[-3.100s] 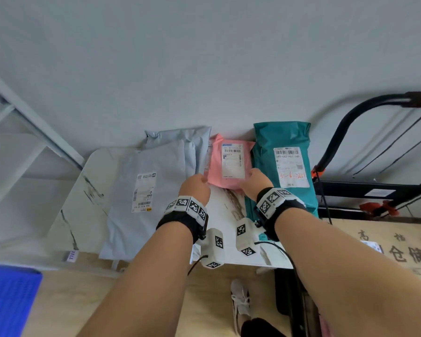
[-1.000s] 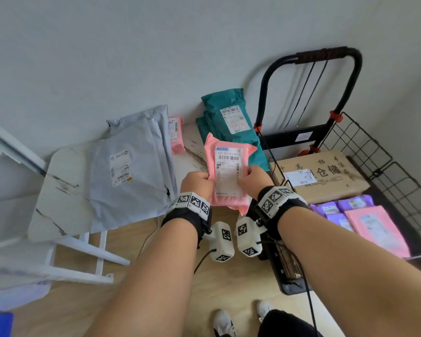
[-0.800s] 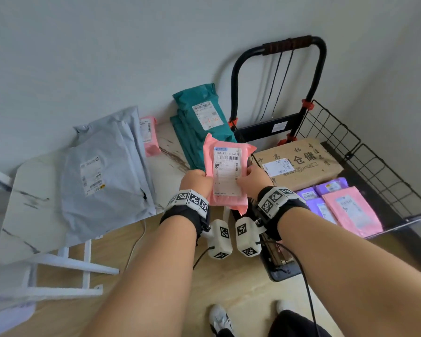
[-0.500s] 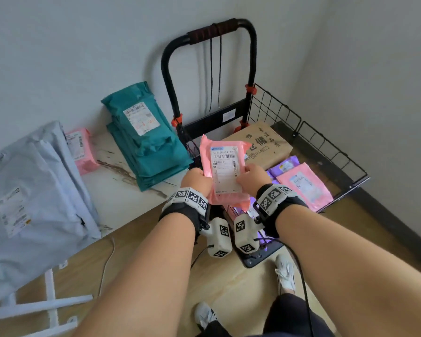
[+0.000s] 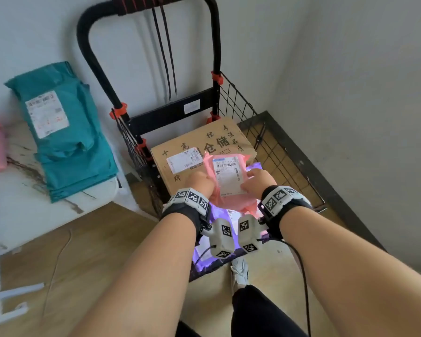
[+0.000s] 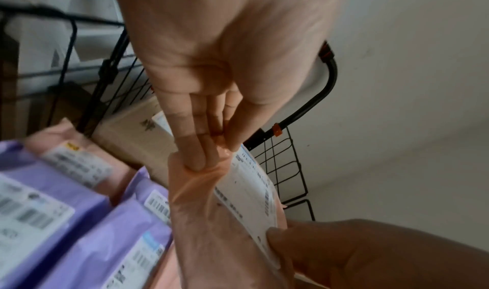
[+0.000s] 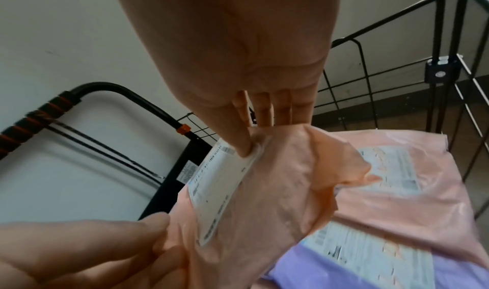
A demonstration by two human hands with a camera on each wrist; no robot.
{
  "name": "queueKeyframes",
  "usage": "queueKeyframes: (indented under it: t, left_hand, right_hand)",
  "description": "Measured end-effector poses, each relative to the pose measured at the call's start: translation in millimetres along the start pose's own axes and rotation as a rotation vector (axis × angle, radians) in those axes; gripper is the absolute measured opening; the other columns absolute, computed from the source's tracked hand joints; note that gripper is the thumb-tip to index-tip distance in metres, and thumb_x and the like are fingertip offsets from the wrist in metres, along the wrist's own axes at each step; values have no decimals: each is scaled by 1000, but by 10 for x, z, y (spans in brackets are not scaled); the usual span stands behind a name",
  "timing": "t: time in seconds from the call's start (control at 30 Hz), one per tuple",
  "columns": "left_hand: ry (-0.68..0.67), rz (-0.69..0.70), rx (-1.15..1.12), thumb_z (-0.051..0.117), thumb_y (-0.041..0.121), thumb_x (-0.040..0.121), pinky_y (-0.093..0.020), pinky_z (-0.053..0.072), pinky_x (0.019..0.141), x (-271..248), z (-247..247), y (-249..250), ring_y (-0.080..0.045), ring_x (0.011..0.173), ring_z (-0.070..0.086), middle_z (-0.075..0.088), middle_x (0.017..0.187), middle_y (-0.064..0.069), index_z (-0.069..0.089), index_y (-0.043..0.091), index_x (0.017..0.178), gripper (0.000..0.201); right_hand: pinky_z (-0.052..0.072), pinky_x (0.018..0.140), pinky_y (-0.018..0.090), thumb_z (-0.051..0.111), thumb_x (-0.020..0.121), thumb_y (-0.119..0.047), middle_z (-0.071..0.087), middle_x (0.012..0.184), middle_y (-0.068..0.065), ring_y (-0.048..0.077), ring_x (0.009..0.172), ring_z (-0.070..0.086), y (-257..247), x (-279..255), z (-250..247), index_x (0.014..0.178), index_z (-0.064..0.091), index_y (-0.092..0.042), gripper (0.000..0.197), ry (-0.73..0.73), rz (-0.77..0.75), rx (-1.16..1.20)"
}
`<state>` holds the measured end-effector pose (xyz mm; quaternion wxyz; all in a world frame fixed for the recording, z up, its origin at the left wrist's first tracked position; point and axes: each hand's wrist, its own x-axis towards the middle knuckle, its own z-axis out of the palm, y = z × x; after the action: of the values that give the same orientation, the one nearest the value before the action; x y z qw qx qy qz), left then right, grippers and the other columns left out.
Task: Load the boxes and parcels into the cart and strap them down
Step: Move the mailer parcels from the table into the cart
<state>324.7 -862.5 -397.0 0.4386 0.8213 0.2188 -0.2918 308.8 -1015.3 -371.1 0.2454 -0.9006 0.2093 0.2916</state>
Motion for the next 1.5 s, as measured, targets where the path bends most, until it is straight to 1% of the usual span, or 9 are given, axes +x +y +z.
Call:
queueKeyframes:
  t: [0.1, 0.3, 0.47, 0.63, 0.73, 0.97, 1.37, 1.43, 1.5]
  left_hand:
    - [-40, -72, 23, 53, 6, 90, -42, 57, 84, 181, 417, 109, -25, 67, 62, 61, 73, -10, 57, 3, 71, 20]
    - [-148, -70, 62, 54, 6, 87, -37, 54, 91, 412, 863, 97, -28, 103, 67, 69, 110, -12, 67, 7, 114, 30]
    - [-191, -121, 235, 52, 12, 90, -33, 53, 86, 639, 1179, 164, -24, 101, 65, 68, 112, -8, 68, 8, 110, 26]
    - [-294, -49, 339, 50, 7, 94, -32, 40, 106, 726, 1397, 125, -27, 128, 49, 49, 140, -13, 51, 6, 135, 41]
    - [-307, -48, 333, 46, 4, 96, -27, 36, 107, 806, 1450, 3, -25, 133, 44, 43, 146, -12, 46, 6, 139, 43]
    - [-282, 8, 330, 43, 0, 96, -24, 34, 107, 862, 1358, -125, -23, 134, 42, 43, 147, -9, 45, 10, 140, 45]
    - [-345, 51, 374, 39, 11, 100, -28, 29, 111, 1041, 1584, -291, -24, 136, 38, 39, 149, -9, 42, 13, 143, 43]
    - [-354, 54, 340, 39, 6, 99, -22, 37, 105, 1054, 1625, -322, -25, 128, 47, 49, 137, -16, 44, 7, 141, 42]
    - [-372, 51, 260, 37, -7, 97, -8, 46, 76, 1034, 1647, -339, -14, 90, 64, 58, 92, -19, 47, -8, 134, 38]
  right_hand:
    - [52, 90, 33, 54, 86, -8, 59, 120, 5, 22, 105, 60, 269, 316, -158, 129, 55, -20, 45, -51, 23, -13]
    - [48, 84, 31, 54, 89, 0, 52, 136, 7, 24, 115, 56, 658, 844, -275, 139, 48, -16, 53, -65, 49, -8]
    - [47, 90, 33, 48, 90, -1, 53, 137, 7, 24, 118, 56, 829, 1191, -247, 139, 48, -16, 51, -51, 38, -61]
    - [50, 90, 34, 45, 91, -2, 57, 129, 9, 26, 112, 58, 968, 1399, -160, 138, 48, -14, 49, -102, 29, -104]
    - [53, 84, 33, 48, 91, -5, 58, 122, 10, 26, 103, 59, 1019, 1462, -100, 135, 50, -15, 46, -126, 12, -134]
    - [46, 101, 42, 51, 86, -7, 35, 137, 8, 29, 127, 40, 935, 1501, 137, 136, 49, -30, 55, -110, -73, -285]
    - [50, 90, 44, 53, 85, -8, 26, 140, 13, 33, 126, 33, 1027, 1796, 478, 147, 20, -42, 78, -123, -114, -544]
    - [49, 93, 46, 56, 86, -9, 26, 140, 14, 34, 126, 34, 1055, 1818, 501, 148, 17, -42, 80, -131, -118, -558]
    - [48, 96, 48, 56, 86, -9, 25, 142, 15, 34, 126, 33, 1063, 1823, 507, 149, 15, -41, 82, -144, -112, -563]
